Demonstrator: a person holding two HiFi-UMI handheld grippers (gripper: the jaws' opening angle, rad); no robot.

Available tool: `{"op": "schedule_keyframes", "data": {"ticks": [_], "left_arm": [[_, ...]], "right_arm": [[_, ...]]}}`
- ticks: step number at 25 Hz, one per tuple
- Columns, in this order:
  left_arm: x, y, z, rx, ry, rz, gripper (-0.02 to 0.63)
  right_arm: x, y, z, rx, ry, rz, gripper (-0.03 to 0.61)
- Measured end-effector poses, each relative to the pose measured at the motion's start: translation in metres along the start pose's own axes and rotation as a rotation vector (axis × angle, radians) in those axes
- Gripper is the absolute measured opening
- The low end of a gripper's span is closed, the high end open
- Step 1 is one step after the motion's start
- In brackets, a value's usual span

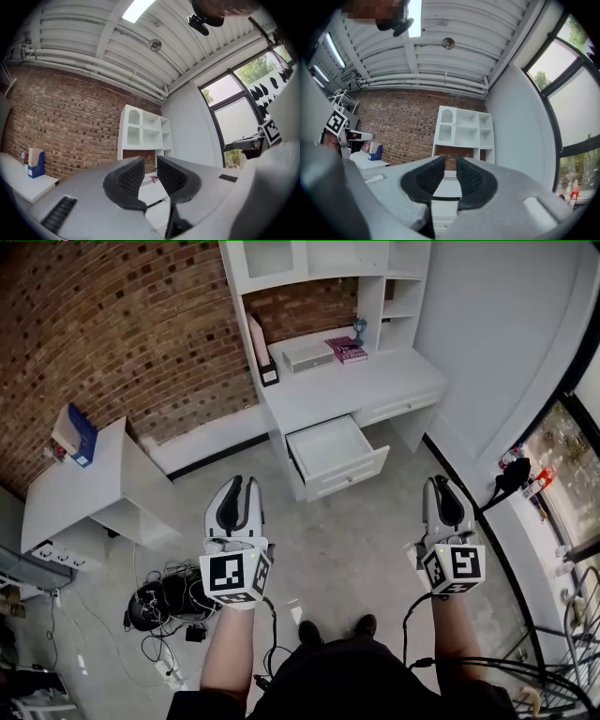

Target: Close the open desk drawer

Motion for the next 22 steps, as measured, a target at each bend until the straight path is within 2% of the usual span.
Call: {"op": "schedule_keyframes", "data": {"ticks": [1, 3, 5, 8, 14, 22], "left_arm": [[-0.003, -0.003, -0.005, -0.009, 0.009, 0.013, 0.088], [-0.008, -0.008, -0.011, -0.009, 0.033, 0.025, 0.219], [-0.009, -0.013, -0.014, 0.009, 0.051, 0.021, 0.269], [-0.005, -0.02, -0.021, 0.043, 0.04, 0.012, 0.27], [0.021, -0.031, -0.04, 0.042, -0.019, -0.014, 0.27], [0.059, -0.014, -0.052, 0.011, -0.063, -0.099, 0.27]], "right_arm": [[0.001, 0.001, 0.001, -0.001, 0.01, -0.015, 0.105], [0.001, 0.003, -0.002, -0.001, 0.027, -0.03, 0.192], [-0.001, 0.001, -0.011, 0.007, 0.025, -0.023, 0.212], [-0.005, -0.003, -0.029, 0.012, 0.006, -0.013, 0.213], [0.002, -0.014, -0.052, 0.02, -0.037, -0.015, 0.213], [0.04, 0.01, -0.058, 0.004, -0.025, -0.105, 0.213]]}}
Point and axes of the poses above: the fingertips, and each gripper's own axes: y forward along the fingers, z to its right, x out of its underside, the point moved 4 cm from there along -y, backward along the fingers, and after that the axes turned 12 degrees about x, right-handed, at the moved point
